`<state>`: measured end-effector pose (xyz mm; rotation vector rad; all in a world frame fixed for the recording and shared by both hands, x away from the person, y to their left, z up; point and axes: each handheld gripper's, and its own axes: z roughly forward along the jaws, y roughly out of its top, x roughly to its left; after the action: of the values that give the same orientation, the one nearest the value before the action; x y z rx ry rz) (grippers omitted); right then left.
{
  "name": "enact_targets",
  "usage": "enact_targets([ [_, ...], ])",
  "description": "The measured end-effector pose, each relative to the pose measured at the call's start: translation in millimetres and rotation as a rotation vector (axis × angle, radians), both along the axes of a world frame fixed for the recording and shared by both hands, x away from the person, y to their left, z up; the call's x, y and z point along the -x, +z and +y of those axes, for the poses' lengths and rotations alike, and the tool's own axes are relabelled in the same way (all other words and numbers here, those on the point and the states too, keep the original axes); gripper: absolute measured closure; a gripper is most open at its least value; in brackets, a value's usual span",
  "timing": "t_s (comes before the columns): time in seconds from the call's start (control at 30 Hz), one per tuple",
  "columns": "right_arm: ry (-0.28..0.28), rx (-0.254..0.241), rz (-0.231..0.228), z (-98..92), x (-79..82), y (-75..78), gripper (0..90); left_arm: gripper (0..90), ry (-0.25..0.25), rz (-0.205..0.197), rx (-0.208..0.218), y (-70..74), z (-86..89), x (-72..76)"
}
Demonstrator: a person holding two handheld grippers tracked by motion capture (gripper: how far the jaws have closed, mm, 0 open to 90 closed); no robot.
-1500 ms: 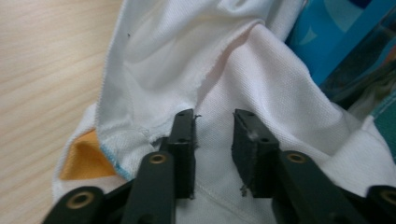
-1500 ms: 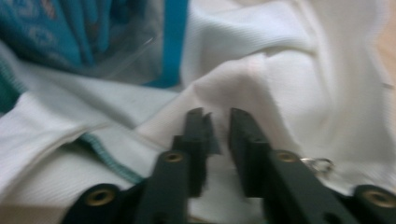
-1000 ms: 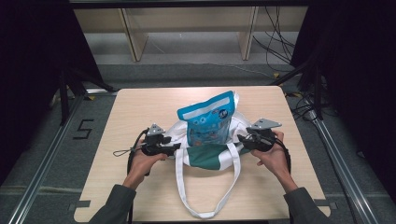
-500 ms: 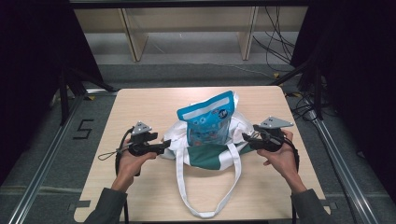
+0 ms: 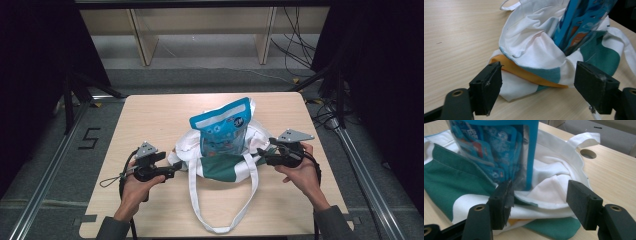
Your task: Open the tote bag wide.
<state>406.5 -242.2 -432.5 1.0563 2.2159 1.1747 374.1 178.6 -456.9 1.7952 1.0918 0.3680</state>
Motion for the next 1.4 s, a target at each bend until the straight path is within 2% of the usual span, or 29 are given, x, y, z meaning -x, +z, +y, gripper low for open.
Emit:
enact_targets([
  [0.03, 0.018, 0.013, -0.021, -2.0, -1.1, -0.3, 38.9, 18.7, 0.013, 0.005, 0.001, -0.6, -1.4, 2.8],
  [0.07, 0.018, 0.01, -0.013, -1.8, 0.3, -1.0, 38.4, 14.7, 0.0, 0.003, -0.001, -1.1, -2.2, 4.5],
  [0.23, 0.021, 0.02, -0.006, -1.3, 5.6, -2.8, 37.3, 14.9, -0.034, 0.009, 0.002, -2.5, -3.9, 16.5],
  [0.27, 0.03, 0.03, -0.018, -1.5, 6.0, -3.0, 37.2, 14.9, -0.022, 0.02, 0.007, -3.0, -5.2, 19.7],
  [0.3, 0.018, 0.017, -0.002, 0.6, 9.2, -3.6, 37.0, 14.9, -0.033, 0.018, 0.005, -4.0, -5.3, 21.9],
  [0.33, 0.031, 0.032, -0.022, -0.1, 8.7, -3.9, 36.9, 14.9, -0.041, 0.011, -0.002, -5.3, -6.2, 25.3],
  [0.43, 0.037, 0.037, -0.025, 1.8, 12.3, -4.6, 36.3, 15.4, -0.055, 0.012, -0.008, -9.1, -8.9, 32.8],
  [0.47, 0.051, 0.041, -0.026, 1.8, 12.9, -4.6, 36.3, 15.4, -0.057, 0.018, -0.002, -11.4, -10.2, 34.9],
  [0.5, 0.041, 0.034, -0.016, 3.2, 15.1, -4.9, 36.2, 15.4, -0.051, 0.024, -0.003, -12.9, -11.7, 37.8],
  [0.57, 0.052, 0.04, -0.017, 4.0, 16.3, -5.4, 35.9, 15.4, -0.07, 0.033, 0.003, -16.3, -13.7, 41.2],
  [0.6, 0.04, 0.034, -0.017, 5.9, 18.9, -6.2, 35.7, 15.4, -0.072, 0.024, 0.011, -18.1, -15.4, 42.7],
  [0.63, 0.056, 0.047, -0.014, 5.0, 18.3, -6.2, 35.6, 15.7, -0.068, 0.021, -0.007, -18.7, -16.0, 44.8],
  [0.67, 0.063, 0.061, -0.032, 4.7, 18.6, -6.7, 35.5, 16.1, -0.063, 0.013, -0.012, -20.1, -17.3, 46.4],
  [0.7, 0.06, 0.057, -0.023, 5.4, 20.6, -7.1, 35.4, 16.3, -0.065, 0.013, -0.019, -21.5, -17.6, 47.9],
  [0.73, 0.049, 0.054, -0.009, 7.0, 24.0, -7.9, 35.4, 16.3, -0.074, 0.023, -0.022, -22.6, -17.6, 49.4],
  [0.77, 0.073, 0.079, -0.039, 5.6, 23.2, -8.2, 35.3, 16.3, -0.071, 0.024, -0.017, -24.3, -18.4, 51.3],
  [0.87, 0.069, 0.082, -0.033, 6.6, 30.7, -9.4, 35.2, 16.3, -0.085, 0.015, -0.03, -27.3, -18.4, 56.1],
  [0.9, 0.079, 0.085, -0.038, 6.4, 32.8, -9.5, 35.1, 16.3, -0.07, 0.018, -0.023, -28.1, -19.0, 58.2],
  [0.93, 0.082, 0.083, -0.042, 6.4, 35.1, -10.4, 35.0, 16.5, -0.07, 0.007, -0.022, -28.5, -19.2, 59.8],
  [0.97, 0.081, 0.072, -0.019, 6.3, 38.1, -11.0, 35.0, 17.6, -0.072, 0.002, -0.022, -28.8, -19.4, 61.7],
  [1.1, 0.083, 0.076, -0.027, 2.4, 45.7, -14.1, 34.7, 16.5, -0.093, 0.005, -0.016, -30.3, -20.5, 68.7],
  [1.17, 0.084, 0.067, -0.021, 1.1, 49.7, -15.6, 34.5, 15.1, -0.082, -0.001, -0.009, -31.6, -21.1, 72.1],
  [1.2, 0.084, 0.067, -0.027, 0.3, 51.3, -16.1, 33.6, 14.8, -0.087, -0.003, -0.03, -31.4, -19.7, 73.6],
  [1.27, 0.079, 0.067, -0.029, -0.6, 55.2, -17.7, 33.1, 14.9, -0.078, -0.003, -0.023, -33.1, -19.9, 76.1],
  [1.4, 0.081, 0.057, -0.001, -2.2, 62.8, -22.3, 32.9, 14.8, -0.073, -0.013, -0.041, -34.6, -20.2, 81.0],
])
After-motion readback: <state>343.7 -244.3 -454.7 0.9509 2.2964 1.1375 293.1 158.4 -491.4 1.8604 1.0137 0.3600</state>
